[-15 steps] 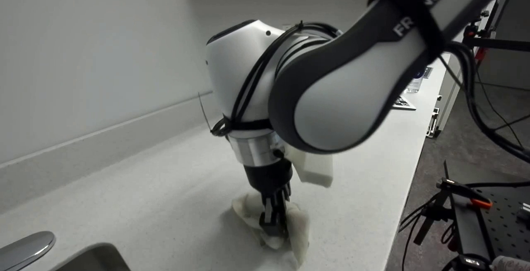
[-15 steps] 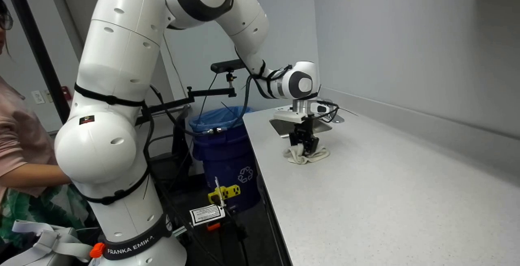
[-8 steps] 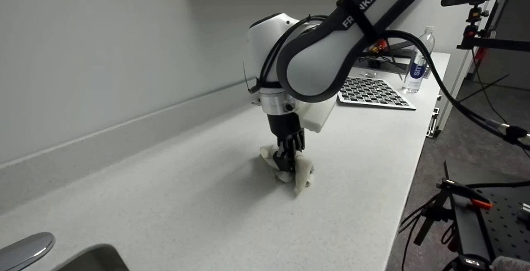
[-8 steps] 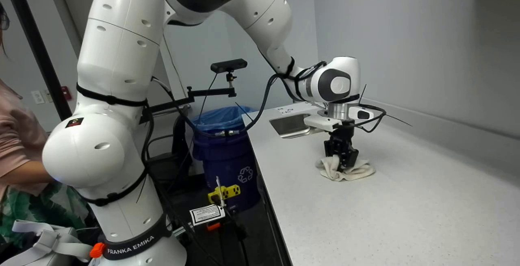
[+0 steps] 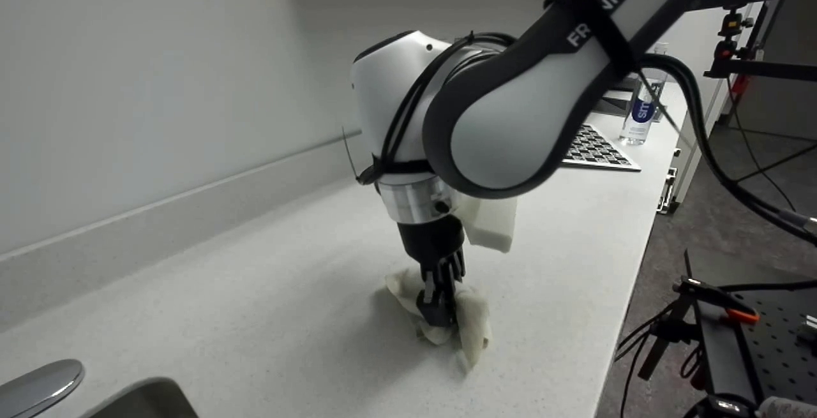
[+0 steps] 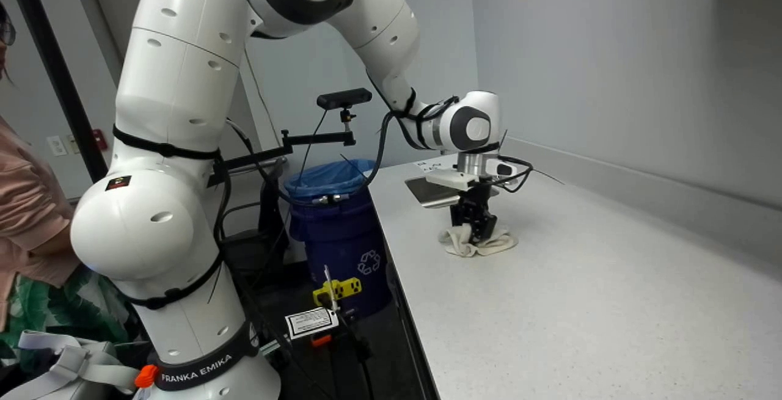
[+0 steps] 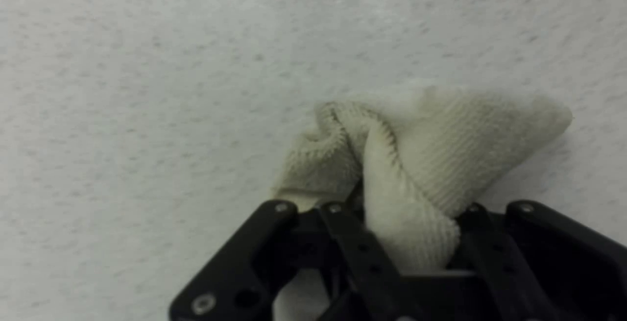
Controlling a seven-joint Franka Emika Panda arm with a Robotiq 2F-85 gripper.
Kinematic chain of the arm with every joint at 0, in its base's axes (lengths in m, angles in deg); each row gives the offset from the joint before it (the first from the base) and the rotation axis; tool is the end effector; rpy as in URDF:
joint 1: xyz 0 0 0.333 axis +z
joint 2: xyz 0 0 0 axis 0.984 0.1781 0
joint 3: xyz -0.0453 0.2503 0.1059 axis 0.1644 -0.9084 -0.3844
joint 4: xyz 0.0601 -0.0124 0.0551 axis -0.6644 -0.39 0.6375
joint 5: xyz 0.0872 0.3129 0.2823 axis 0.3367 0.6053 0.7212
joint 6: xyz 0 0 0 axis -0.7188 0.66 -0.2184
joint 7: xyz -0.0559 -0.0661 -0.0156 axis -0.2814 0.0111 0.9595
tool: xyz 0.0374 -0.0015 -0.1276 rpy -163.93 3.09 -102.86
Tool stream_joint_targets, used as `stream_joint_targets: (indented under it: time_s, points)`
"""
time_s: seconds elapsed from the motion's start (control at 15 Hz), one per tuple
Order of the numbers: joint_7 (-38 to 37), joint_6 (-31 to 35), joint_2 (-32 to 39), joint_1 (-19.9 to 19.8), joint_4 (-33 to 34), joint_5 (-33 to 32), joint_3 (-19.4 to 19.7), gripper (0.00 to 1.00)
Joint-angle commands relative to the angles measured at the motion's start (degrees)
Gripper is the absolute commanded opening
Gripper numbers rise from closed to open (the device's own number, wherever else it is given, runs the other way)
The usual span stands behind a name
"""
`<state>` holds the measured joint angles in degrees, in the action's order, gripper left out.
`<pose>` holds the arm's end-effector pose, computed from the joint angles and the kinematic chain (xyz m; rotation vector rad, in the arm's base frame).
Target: Use the cloth to wipe the counter
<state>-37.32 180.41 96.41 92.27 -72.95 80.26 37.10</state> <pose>0.5556 0.1920 0.1067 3.0373 0.3471 -0.3512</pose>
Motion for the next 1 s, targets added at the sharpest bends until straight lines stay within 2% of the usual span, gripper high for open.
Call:
stream_joint_targets:
  time_s: [0.0, 0.27, 0.4, 0.73, 0.93]
  points:
    - [2.1, 0.3, 0.6, 4.1, -4.0, 0.2, -4.4, 0.04]
    - [3.8, -0.4, 1.0, 8.4, -5.4, 0.5, -9.2, 0.04]
    - [3.9, -2.1, 1.6, 9.2, -4.3, 0.1, -9.5, 0.04]
    - [2.6, -2.8, 0.1, 7.6, -4.0, -1.3, -5.8, 0.04]
    - [1.3, -1.9, -1.6, 5.4, -4.8, -2.2, -1.9, 0.04]
